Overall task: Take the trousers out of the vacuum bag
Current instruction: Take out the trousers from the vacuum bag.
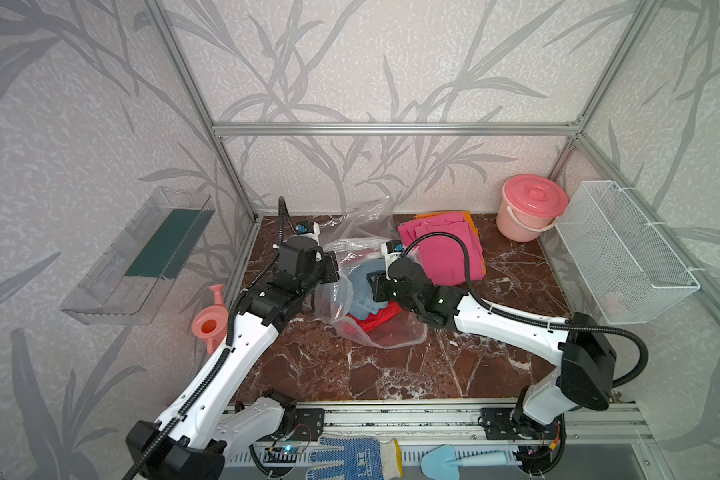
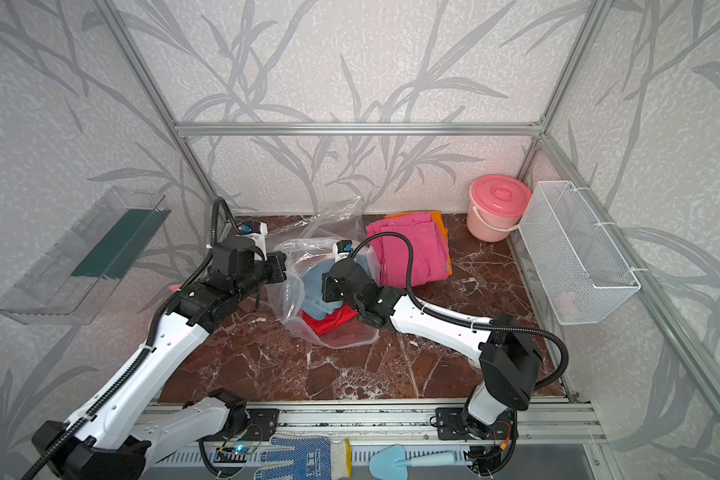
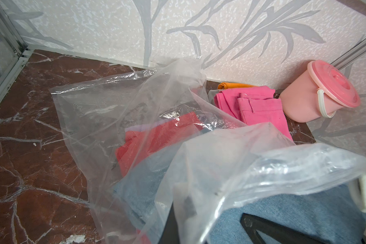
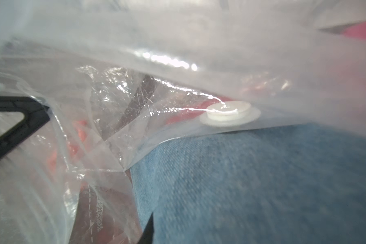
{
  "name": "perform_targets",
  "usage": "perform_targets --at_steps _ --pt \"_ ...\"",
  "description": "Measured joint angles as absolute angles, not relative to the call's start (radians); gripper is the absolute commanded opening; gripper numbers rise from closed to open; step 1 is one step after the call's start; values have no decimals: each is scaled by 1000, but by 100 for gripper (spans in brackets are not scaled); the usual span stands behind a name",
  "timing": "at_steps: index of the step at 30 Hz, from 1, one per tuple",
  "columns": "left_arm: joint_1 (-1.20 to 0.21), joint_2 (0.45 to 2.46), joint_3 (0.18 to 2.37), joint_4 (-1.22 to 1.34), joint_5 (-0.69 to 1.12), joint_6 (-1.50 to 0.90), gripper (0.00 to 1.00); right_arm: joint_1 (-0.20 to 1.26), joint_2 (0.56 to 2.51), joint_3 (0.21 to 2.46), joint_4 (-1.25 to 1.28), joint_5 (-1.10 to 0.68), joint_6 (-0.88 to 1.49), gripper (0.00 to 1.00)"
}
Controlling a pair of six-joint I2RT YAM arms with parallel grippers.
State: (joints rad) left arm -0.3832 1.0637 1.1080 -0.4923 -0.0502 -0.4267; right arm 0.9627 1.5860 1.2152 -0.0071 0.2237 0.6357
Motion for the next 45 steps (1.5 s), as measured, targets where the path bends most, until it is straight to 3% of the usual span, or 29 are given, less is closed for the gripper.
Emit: perform_targets --at_steps 13,23,31,36,45 --pt "-377 1098 1108 -502 -55 -447 0 1148 1584 1219 -37 339 666 1" --pt "-377 1093 1104 -492 -64 -448 0 1103 1592 1288 -106 317 597 1" --pt "-377 1094 1095 -480 -65 -448 0 1084 1452 1237 -129 308 578 1" --pt "-377 1095 1094 -482 -61 -448 0 1121 1405 1208 -133 340 583 1" --pt "-376 1098 1085 -502 -71 -455 0 1215 1512 1264 -134 361 586 1"
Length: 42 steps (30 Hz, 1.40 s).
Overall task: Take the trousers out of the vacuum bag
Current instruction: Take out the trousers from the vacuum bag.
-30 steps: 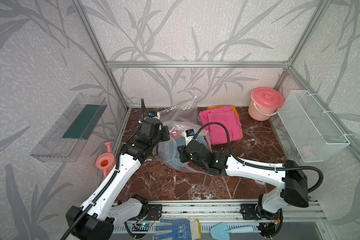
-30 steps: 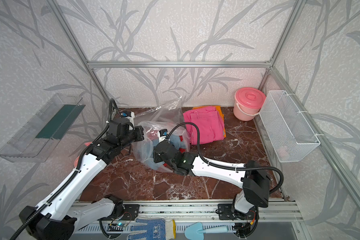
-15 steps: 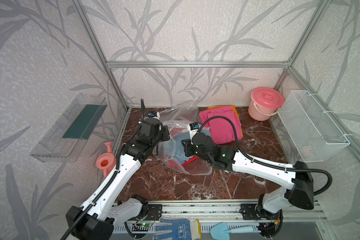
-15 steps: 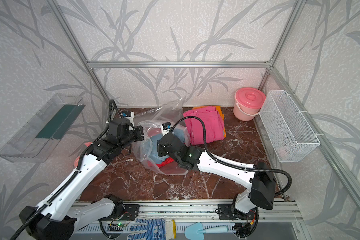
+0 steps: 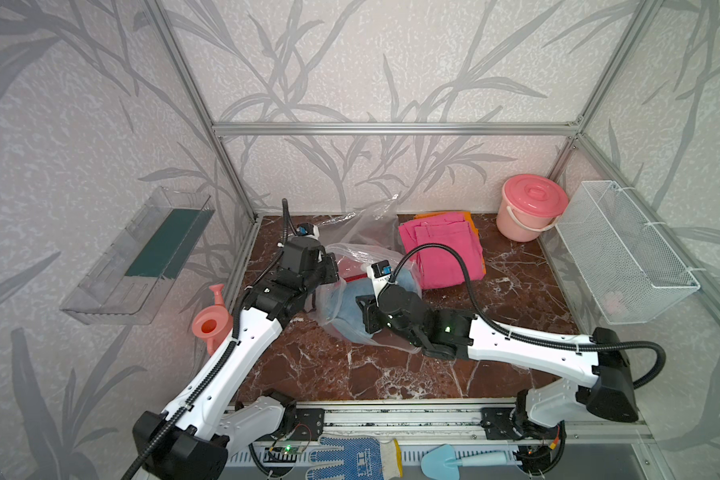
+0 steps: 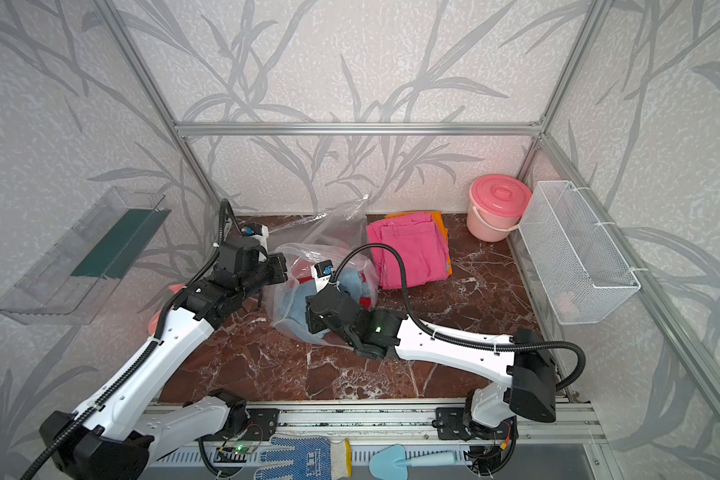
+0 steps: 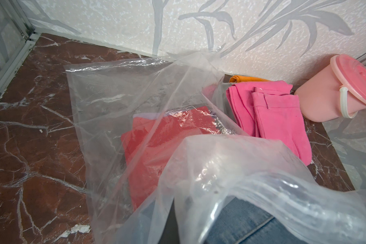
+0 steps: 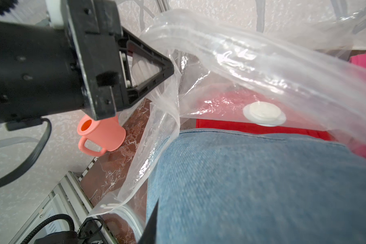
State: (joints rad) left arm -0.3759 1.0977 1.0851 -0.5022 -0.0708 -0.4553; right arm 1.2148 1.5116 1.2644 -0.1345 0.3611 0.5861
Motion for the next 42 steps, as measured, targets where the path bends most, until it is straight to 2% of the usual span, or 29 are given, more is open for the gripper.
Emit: perform_targets --at_steps 12,27,35,39,42 --pt "-374 1094 1060 -493 -104 -465 0 1221 1492 1459 -298 358 467 1" --pt "-377 1094 1035 -461 -94 -489 0 1225 1346 1480 -396 366 397 1" --pt "-374 1121 1031 -461 -106 -495 0 1225 1336 1642 -432 381 297 1" --pt "-374 1129 1030 -474 -108 -498 0 1177 1319 1718 -422 358 278 1" --pt "-374 1129 1029 -480 -111 -498 0 1077 1294 1748 -427 330 288 1"
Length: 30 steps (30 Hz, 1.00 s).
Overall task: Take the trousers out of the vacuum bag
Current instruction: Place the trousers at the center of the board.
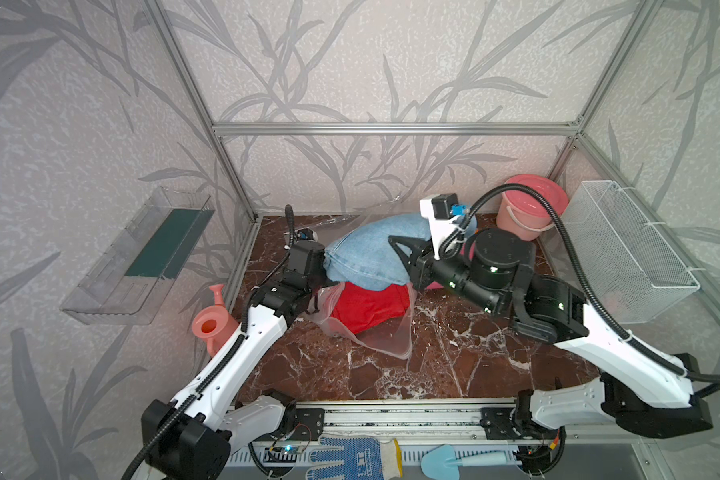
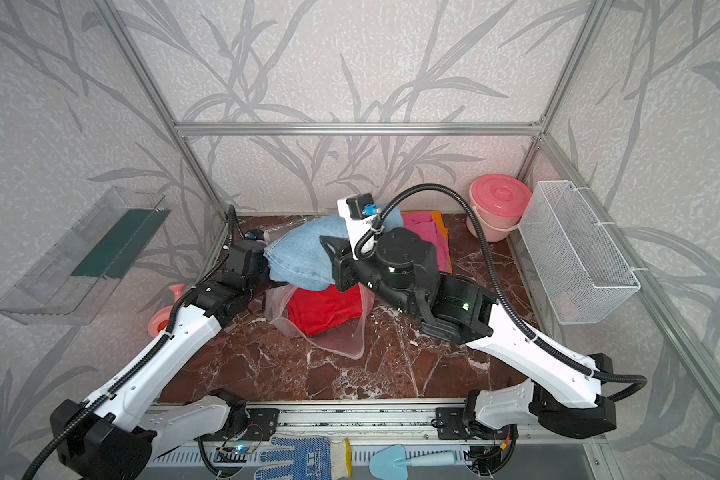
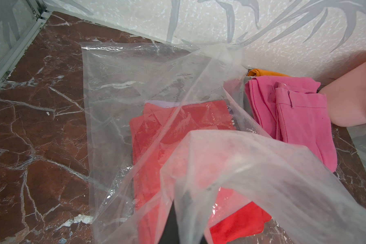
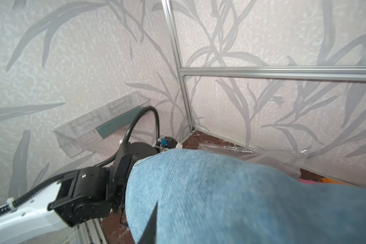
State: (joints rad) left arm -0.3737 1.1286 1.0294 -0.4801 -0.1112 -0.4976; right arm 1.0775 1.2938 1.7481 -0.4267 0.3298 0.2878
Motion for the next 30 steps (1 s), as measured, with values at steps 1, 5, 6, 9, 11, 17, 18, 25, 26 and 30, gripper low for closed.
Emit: perform_targets --at_steps 1,5,6,9,11,17,18,25,26,30 --pt "-374 1129 1029 -483 -112 -498 0 1027 1286 1756 -434 315 298 1" --pt "-374 1129 1029 -488 -112 -498 0 841 1262 1759 -474 288 337 1" --pt "-374 1129 1029 -488 -112 -498 0 808 1259 1759 -488 290 341 1" --pt "-374 1128 1029 -493 -112 -498 0 732 1240 1747 -536 305 344 1" --pt "-374 1128 1029 -495 -112 -498 0 694 1220 1734 -564 304 345 1" --pt "-374 1127 1029 -501 -111 -496 0 632 1107 1573 -603 295 376 1" --pt "-374 1127 1029 -503 -111 -493 0 630 1085 1531 -614 296 384 1" --pt "-374 1127 1030 -510 -112 -469 0 628 968 1258 -697 302 462 1" --pt "-374 1127 1030 -511 -112 -464 0 628 950 1223 -718 302 477 1" --pt "-374 1125 1030 -513 -112 -453 0 627 907 1150 -767 301 518 1"
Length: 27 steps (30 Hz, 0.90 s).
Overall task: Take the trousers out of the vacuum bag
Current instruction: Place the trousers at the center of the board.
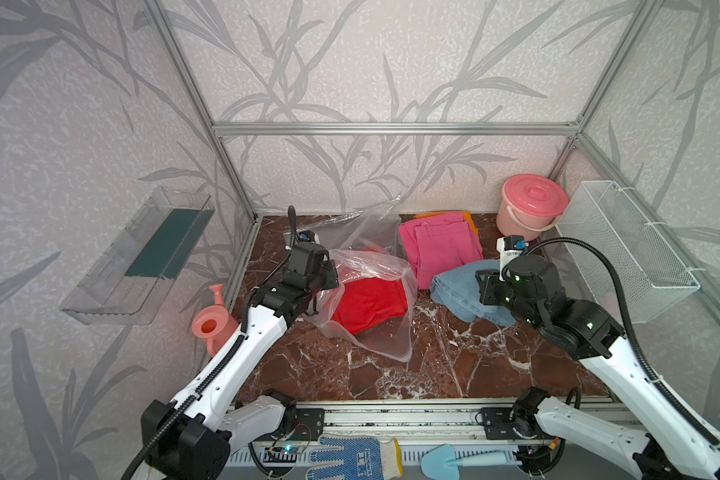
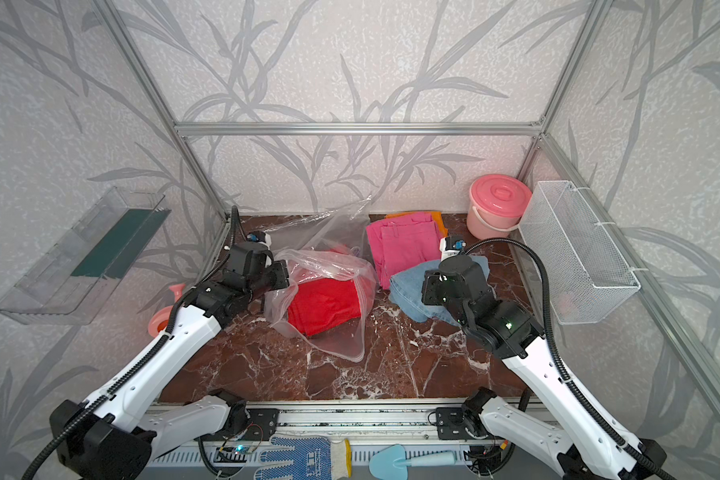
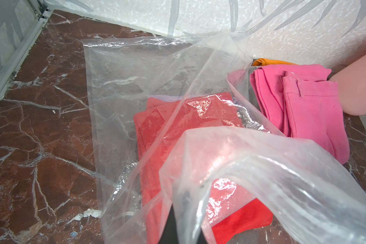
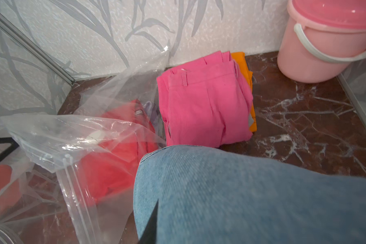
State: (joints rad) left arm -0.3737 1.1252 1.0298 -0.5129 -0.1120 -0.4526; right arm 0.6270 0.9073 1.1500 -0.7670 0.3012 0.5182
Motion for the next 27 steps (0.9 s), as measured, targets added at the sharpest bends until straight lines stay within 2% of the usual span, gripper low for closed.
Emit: perform_targets --at_steps 7,12,17,23,27 --pt "-374 1122 1030 -516 -112 -445 0 608 939 1092 -727 252 549 1" --pt "-374 1121 1030 -517 -112 -445 0 513 1057 1092 -619 135 550 1" --pt "-374 1119 1030 -517 -113 -445 0 483 1106 1049 -503 49 559 1" --pt "-374 1111 1030 -524 -123 -440 0 496 919 711 -360 26 711 1" --pt "-374 1111 1030 -525 -125 -437 0 568 782 491 -349 82 860 1"
